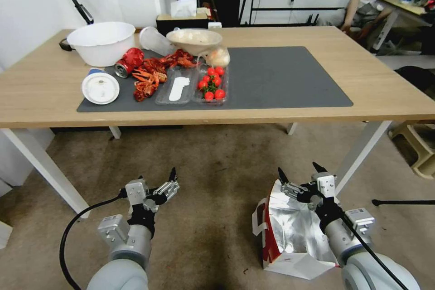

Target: Pick up the food delivery bag from the floor and place it on the table.

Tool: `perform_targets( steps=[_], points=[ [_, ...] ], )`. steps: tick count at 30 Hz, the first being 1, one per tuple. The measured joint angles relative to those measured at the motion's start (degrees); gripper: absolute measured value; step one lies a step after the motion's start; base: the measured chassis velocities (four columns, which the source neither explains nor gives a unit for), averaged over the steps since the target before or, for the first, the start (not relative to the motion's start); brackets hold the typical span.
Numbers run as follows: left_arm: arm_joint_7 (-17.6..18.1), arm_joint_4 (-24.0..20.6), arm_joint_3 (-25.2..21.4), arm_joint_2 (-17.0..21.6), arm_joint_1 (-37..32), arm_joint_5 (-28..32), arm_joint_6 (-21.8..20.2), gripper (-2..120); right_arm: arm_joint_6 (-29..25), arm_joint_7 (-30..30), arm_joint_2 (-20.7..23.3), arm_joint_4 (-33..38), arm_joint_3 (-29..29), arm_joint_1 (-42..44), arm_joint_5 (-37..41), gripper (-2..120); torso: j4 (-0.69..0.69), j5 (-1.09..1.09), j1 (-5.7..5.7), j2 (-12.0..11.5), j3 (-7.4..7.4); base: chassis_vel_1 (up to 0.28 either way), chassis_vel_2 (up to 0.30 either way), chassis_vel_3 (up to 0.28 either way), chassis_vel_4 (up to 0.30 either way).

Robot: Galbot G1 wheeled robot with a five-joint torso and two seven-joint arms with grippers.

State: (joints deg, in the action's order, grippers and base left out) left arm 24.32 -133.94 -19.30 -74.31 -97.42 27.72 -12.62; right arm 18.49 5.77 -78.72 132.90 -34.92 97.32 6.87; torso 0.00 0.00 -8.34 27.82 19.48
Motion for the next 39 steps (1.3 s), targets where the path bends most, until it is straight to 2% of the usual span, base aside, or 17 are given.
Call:
perform_targets(
  steps=[39],
  points=[
    [0.4, -0.6, -0.2, -0.2, -0.7, 0.1, 0.2, 100, -1.2, 0.7, -0.3, 0.0, -0.1, 0.5, -0.6, 100, 0.0, 0.0, 3.0, -8.9, -5.84, 0.0, 0.0, 0.0, 0.0]
  ],
)
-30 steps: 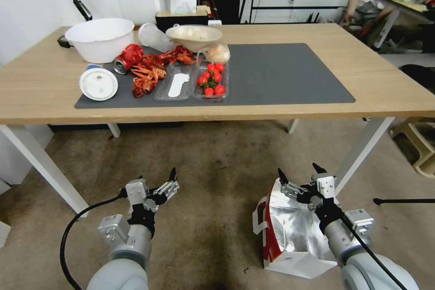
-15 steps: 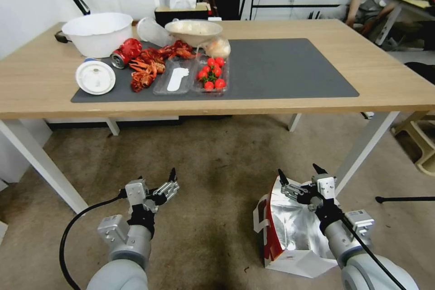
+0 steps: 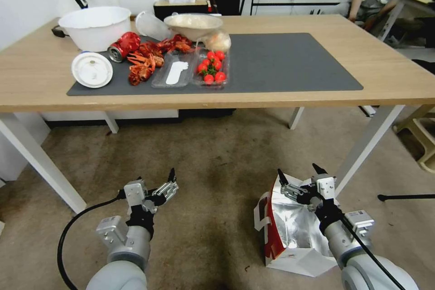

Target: Pick up the food delivery bag from the floor and place it on the table.

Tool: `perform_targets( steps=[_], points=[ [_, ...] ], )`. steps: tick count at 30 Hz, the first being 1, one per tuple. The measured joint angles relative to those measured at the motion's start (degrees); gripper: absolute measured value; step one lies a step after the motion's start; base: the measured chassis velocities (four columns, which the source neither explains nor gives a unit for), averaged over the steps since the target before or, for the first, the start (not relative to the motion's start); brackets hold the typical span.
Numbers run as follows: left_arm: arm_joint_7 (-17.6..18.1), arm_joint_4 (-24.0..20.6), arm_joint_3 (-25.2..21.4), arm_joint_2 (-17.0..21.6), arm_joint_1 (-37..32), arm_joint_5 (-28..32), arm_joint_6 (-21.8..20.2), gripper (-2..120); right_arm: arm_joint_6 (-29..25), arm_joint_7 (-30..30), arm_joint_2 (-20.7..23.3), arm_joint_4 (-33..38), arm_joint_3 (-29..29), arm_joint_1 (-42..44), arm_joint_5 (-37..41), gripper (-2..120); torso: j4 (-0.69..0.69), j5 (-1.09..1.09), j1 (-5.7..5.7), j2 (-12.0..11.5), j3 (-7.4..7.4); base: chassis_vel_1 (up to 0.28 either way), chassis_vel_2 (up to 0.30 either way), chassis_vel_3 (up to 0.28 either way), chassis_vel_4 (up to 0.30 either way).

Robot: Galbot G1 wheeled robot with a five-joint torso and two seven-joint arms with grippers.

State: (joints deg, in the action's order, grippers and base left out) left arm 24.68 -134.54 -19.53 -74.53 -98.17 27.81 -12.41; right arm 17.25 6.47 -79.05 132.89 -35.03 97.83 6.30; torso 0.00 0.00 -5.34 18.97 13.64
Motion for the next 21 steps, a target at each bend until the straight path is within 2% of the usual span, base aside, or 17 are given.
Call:
perform_targets(
  steps=[21],
  points=[
    [0.0, -0.2, -0.1, 0.0, -0.3, 0.0, 0.0, 100, -0.9, 0.5, 0.1, -0.4, 0.0, 0.4, 0.3, 100, 0.0, 0.0, 1.31, -4.7, -3.41, 0.0, 0.0, 0.0, 0.0]
  ],
)
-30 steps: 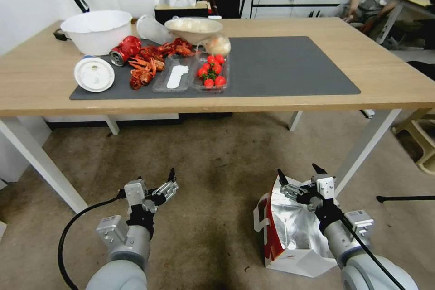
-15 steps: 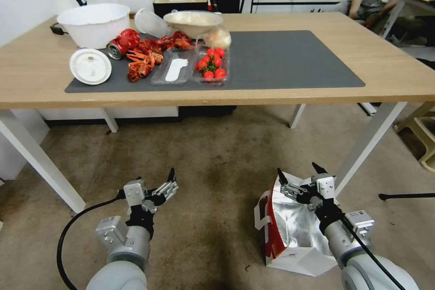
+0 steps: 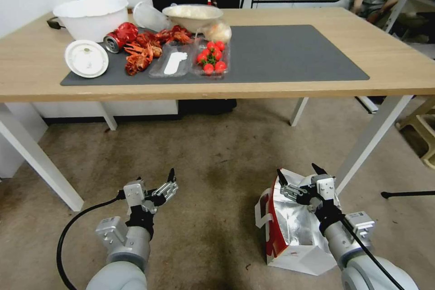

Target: Pick up the food delivery bag from the floor and place it on the table.

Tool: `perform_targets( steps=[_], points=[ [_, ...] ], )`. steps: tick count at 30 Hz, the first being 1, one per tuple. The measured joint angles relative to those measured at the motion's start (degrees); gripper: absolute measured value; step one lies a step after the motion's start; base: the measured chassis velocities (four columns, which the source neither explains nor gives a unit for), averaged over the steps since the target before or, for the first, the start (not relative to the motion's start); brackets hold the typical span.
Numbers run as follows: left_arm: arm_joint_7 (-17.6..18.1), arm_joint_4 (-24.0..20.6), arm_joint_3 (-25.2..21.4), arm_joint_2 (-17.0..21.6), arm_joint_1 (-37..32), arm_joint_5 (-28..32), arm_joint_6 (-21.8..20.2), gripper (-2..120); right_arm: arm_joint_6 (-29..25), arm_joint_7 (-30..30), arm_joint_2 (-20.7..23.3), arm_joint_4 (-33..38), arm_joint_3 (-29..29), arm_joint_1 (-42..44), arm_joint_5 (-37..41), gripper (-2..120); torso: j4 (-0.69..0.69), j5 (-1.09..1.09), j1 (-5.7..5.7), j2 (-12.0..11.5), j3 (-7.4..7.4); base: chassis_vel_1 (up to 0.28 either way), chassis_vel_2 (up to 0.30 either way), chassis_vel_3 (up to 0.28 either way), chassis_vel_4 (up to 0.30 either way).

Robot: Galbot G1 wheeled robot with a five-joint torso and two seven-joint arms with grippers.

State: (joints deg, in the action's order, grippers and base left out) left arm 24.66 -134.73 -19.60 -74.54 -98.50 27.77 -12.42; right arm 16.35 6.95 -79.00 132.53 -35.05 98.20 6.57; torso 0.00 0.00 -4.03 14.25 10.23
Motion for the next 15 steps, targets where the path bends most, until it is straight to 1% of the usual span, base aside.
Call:
perform_targets(
  steps=[3, 5, 6, 9, 15],
  points=[
    [0.0, -0.1, 0.0, 0.0, 0.0, 0.0, 0.0, 100, 0.0, 0.0, 0.0, -0.1, 0.0, 0.0, 0.0, 100, 0.0, 0.0, 0.14, -0.5, -0.39, 0.0, 0.0, 0.0, 0.0],
    [0.0, -0.1, -0.1, 0.0, 0.0, 0.0, 0.0, 100, 0.0, 0.0, 0.1, -0.2, 0.0, 0.0, 0.0, 100, 0.0, 0.0, 0.34, -1.3, -0.94, 0.0, 0.0, 0.0, 0.0],
    [0.0, -0.1, -0.1, 0.0, 0.0, 0.0, 0.0, 100, 0.0, 0.0, 0.1, -0.2, 0.0, 0.0, 0.0, 100, 0.0, 0.0, 0.34, -1.3, -0.94, 0.0, 0.0, 0.0, 0.0],
    [0.0, -0.1, -0.1, 0.0, 0.0, 0.0, 0.0, 100, -0.1, 0.0, 0.1, -0.2, 0.0, 0.0, 0.0, 100, 0.0, 0.0, 0.56, -2.3, -1.74, 0.0, 0.0, 0.0, 0.0],
    [0.0, 0.0, -0.1, 0.0, -0.1, 0.0, 0.0, 100, -0.1, 0.1, 0.0, -0.4, 0.0, 0.1, 0.1, 100, 0.0, 0.0, 0.77, -3.1, -2.36, 0.0, 0.0, 0.0, 0.0]
  ],
)
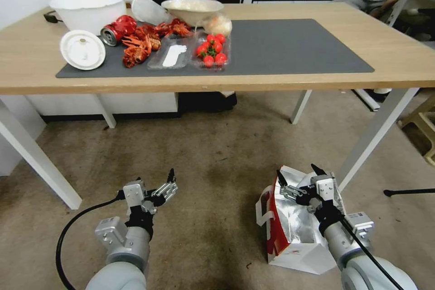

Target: Pick up the food delivery bag from the floor and place it on the table.

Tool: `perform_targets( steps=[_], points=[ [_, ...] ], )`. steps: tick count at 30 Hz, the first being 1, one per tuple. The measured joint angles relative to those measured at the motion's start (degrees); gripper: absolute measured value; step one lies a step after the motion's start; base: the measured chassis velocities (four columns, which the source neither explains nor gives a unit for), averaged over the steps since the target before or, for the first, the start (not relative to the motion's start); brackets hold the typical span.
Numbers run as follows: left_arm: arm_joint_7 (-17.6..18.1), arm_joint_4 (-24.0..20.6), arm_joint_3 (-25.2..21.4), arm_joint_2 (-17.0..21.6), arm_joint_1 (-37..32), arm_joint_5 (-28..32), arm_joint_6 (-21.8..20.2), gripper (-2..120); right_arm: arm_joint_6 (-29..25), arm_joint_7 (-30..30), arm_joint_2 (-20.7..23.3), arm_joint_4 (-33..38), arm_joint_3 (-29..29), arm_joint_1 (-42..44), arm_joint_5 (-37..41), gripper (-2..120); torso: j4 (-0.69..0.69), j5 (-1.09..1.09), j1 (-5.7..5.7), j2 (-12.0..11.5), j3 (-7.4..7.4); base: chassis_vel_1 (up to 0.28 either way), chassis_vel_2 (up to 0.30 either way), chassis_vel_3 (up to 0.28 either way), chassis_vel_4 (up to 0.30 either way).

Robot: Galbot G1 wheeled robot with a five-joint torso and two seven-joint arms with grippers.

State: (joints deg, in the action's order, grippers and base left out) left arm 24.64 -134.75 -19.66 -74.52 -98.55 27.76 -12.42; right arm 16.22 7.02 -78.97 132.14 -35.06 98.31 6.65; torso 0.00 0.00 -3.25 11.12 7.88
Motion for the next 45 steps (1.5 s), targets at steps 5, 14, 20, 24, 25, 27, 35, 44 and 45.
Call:
perform_targets(
  steps=[5, 14, 20, 24, 25, 27, 35, 44, 45],
  points=[
    [0.0, 0.0, 0.0, 0.0, -0.2, 0.0, 0.0, 100, 0.0, 0.0, 0.0, -0.1, 0.0, 0.4, 0.0, 100, 0.0, 0.0, 0.16, -0.9, -0.71, 0.0, 0.0, 0.0, 0.0],
    [0.0, 0.5, -0.1, 0.1, 0.0, 0.1, 0.0, 100, -0.1, -0.1, -0.1, -1.0, 0.1, 0.1, -0.1, 100, 0.0, 0.0, 0.7, -3.6, -2.88, 0.0, 0.0, 0.0, 0.0],
    [0.0, 0.8, -0.1, 0.1, 0.2, 0.1, 0.0, 100, -0.1, -0.1, -0.1, -1.4, 0.1, -0.1, -0.1, 100, 0.0, 0.0, 0.87, -4.8, -3.88, 0.0, 0.0, 0.0, 0.0],
    [0.0, 1.0, -0.1, 0.1, 0.4, 0.2, 0.0, 100, 0.0, -0.1, -0.1, -1.7, 0.1, -0.3, -0.1, 100, 0.0, 0.0, 0.95, -5.6, -4.67, 0.0, 0.0, 0.0, 0.0],
    [0.1, 1.1, -0.1, 0.1, 0.4, 0.2, 0.0, 100, 0.0, -0.1, -0.2, -1.8, 0.1, -0.3, -0.1, 100, 0.0, 0.0, 0.98, -5.9, -4.96, 0.0, 0.0, 0.0, 0.0],
    [0.1, 1.1, -0.1, 0.1, 0.4, 0.2, 0.0, 100, 0.0, -0.1, -0.2, -1.9, 0.1, -0.3, -0.1, 100, 0.0, 0.0, 1.0, -6.2, -5.19, 0.0, 0.0, 0.0, 0.0],
    [0.1, 1.2, -0.1, 0.2, 0.6, 0.7, 0.0, 100, 0.0, -0.1, -0.3, -2.0, 0.1, -0.3, -0.2, 100, 0.0, 0.0, 1.11, -8.1, -6.96, 0.0, 0.0, 0.0, 0.0],
    [0.3, 1.3, -0.1, 0.2, 0.6, 0.9, 0.1, 100, -0.1, -0.1, -0.3, -1.9, -0.1, 0.1, -0.3, 100, 0.0, 0.0, 1.35, -9.8, -7.87, 0.0, 0.0, 0.0, 0.0],
    [0.3, 1.3, 0.0, 0.2, 0.5, 0.9, 0.1, 100, -0.1, 0.0, -0.3, -1.8, -0.1, 0.2, -0.3, 100, 0.0, 0.0, 1.36, -9.8, -7.87, 0.0, 0.0, 0.0, 0.0]
  ],
)
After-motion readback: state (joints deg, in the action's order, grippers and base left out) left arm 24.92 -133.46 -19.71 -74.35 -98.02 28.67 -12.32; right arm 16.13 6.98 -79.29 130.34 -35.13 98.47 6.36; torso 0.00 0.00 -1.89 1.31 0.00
